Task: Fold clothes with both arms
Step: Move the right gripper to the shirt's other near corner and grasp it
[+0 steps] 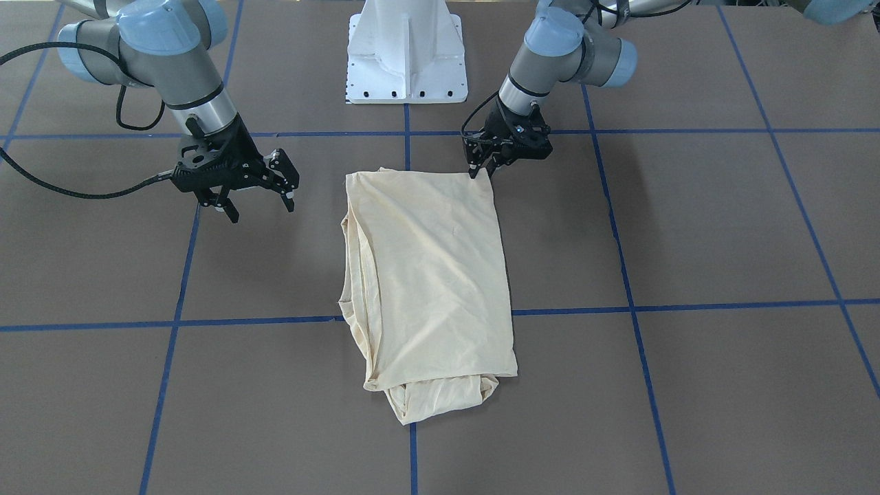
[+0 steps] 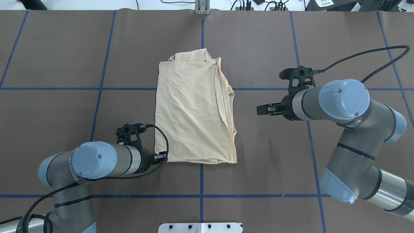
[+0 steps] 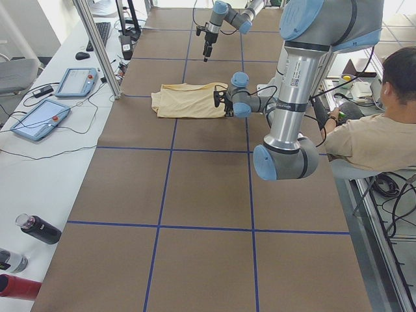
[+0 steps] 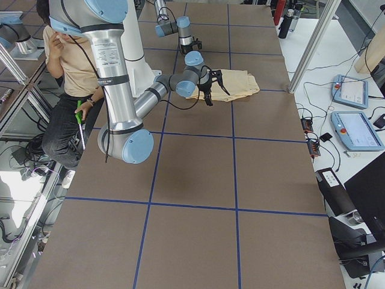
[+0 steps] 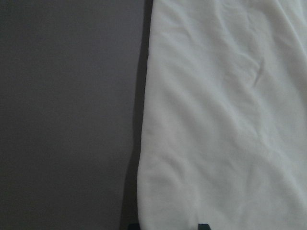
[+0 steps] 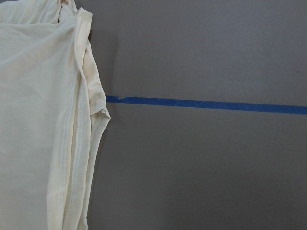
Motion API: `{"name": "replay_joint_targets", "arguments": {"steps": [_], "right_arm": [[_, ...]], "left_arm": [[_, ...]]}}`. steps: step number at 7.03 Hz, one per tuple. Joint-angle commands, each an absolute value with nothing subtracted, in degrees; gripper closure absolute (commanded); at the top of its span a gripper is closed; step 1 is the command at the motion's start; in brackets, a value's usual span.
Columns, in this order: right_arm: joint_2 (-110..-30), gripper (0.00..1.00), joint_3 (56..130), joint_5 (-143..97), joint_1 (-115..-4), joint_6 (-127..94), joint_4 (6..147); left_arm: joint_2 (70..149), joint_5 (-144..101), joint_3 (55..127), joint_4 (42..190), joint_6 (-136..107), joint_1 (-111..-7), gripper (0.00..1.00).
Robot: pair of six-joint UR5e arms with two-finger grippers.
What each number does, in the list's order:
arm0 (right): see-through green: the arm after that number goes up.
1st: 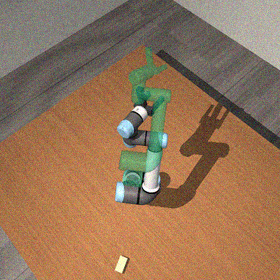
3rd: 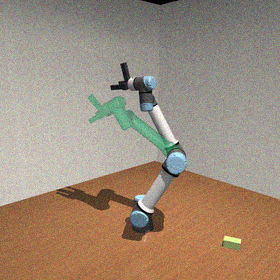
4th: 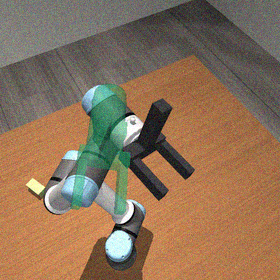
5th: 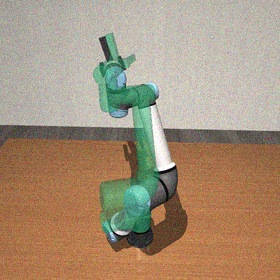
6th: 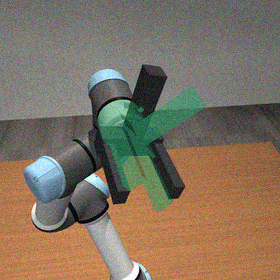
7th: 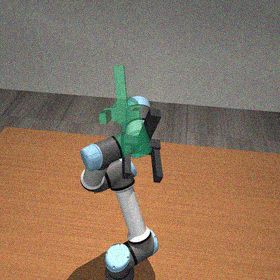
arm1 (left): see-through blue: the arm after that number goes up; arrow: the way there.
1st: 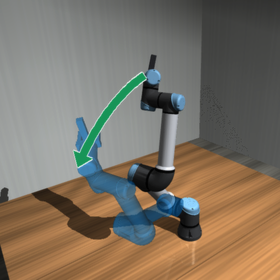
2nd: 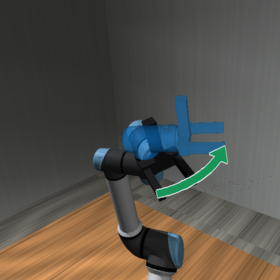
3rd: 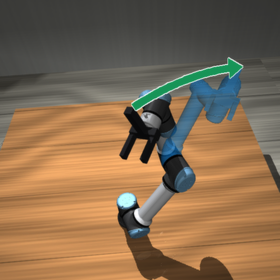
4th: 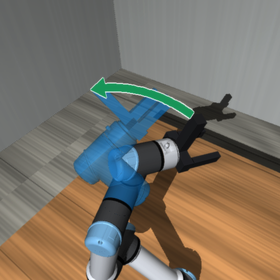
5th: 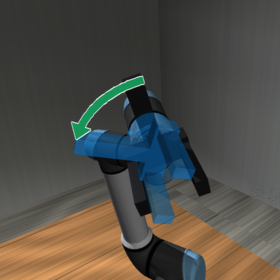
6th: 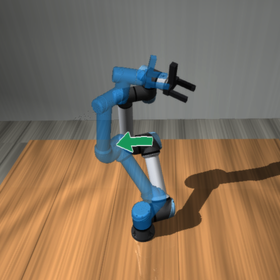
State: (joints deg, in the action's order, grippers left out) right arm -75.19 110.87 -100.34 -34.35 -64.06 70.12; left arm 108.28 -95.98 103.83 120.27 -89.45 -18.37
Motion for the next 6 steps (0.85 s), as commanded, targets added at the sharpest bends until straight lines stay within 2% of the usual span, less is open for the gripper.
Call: {"name": "replay_joint_targets", "arguments": {"steps": [1,3,5,6], "right_arm": [[-73.3,0.03,109.4,-99.2,-33.7,-66.9,70.7],[-67.7,0.06,106.3,-93.1,-28.3,-79.8,70.8],[-61.3,0.11,104.3,-85.6,-22.5,-89.4,77.4],[-58.9,0.12,100.3,-82.8,-20.8,-91.5,77.6]], "left_arm": [[108.3,-96.0,103.9,120.3,-89.4,-18.4,1.00],[108.3,-96.0,104.0,120.3,-89.4,-18.4,1.00],[108.3,-96.0,104.1,120.3,-89.5,-18.4,1.00],[108.3,-96.0,104.2,120.3,-89.5,-18.4,1.00]]}}
